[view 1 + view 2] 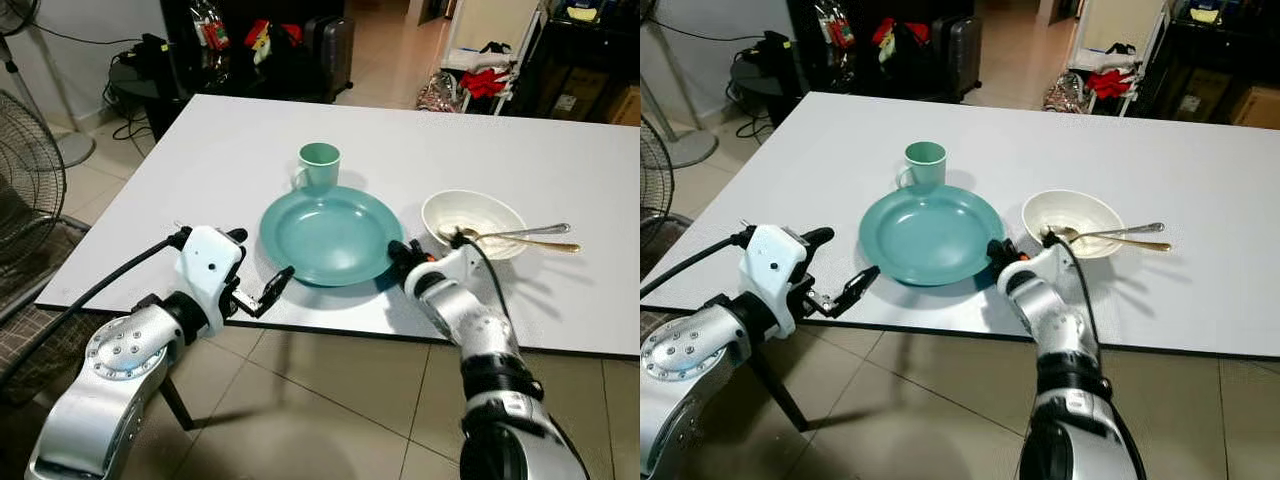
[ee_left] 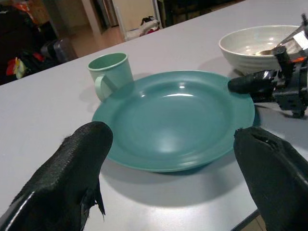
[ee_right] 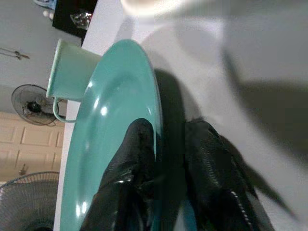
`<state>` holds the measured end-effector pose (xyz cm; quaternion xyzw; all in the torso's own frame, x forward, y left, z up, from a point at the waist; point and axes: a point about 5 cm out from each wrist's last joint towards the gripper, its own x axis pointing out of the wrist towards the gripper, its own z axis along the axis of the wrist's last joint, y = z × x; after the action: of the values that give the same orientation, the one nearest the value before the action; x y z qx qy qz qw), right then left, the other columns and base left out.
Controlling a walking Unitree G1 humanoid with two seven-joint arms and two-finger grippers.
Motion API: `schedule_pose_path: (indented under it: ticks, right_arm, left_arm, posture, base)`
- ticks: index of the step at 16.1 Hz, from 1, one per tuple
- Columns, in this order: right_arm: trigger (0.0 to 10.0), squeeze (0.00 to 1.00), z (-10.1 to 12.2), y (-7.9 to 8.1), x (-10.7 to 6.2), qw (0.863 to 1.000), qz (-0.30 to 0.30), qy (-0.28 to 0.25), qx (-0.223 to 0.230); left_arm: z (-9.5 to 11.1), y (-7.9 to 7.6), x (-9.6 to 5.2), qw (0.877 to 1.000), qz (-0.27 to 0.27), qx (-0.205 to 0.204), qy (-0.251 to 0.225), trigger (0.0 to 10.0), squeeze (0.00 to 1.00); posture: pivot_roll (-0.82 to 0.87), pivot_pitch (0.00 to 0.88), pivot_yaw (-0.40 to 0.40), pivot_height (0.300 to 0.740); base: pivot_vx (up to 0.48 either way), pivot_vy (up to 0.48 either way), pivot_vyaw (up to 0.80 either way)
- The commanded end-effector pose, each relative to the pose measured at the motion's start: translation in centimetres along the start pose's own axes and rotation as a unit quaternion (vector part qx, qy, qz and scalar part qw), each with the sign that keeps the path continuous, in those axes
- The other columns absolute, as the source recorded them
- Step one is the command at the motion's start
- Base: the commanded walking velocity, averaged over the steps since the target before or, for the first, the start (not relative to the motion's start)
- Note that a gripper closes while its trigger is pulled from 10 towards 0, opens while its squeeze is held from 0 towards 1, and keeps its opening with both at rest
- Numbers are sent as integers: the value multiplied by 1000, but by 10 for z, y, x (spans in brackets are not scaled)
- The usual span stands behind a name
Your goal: Setting the table
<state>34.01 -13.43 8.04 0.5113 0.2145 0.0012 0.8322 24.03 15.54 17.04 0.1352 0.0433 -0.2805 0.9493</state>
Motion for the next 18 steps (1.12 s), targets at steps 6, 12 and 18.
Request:
schedule_pose_path:
  ticks: [6, 12, 18]
  right_arm:
    - [10000, 1000, 26, 7, -43, 995, 24, -2, -97]
    - [10000, 1000, 61, 42, -91, 918, 66, -27, -390]
    - [10000, 1000, 103, 75, -55, 753, 78, 32, -653]
  left_arm:
    - [1, -4, -2, 1000, -10, -6, 1, 10000, 0]
    - [1, -6, 0, 1000, -15, -11, 0, 10000, 0]
    - [3, -7, 9, 1000, -24, -8, -5, 10000, 0]
  posture:
    - [-5, 0, -5, 740]
    - [-25, 0, 4, 740]
    - [-51, 11, 6, 740]
  base:
    - [0, 0, 0]
    - [0, 0, 0]
    - [0, 0, 0]
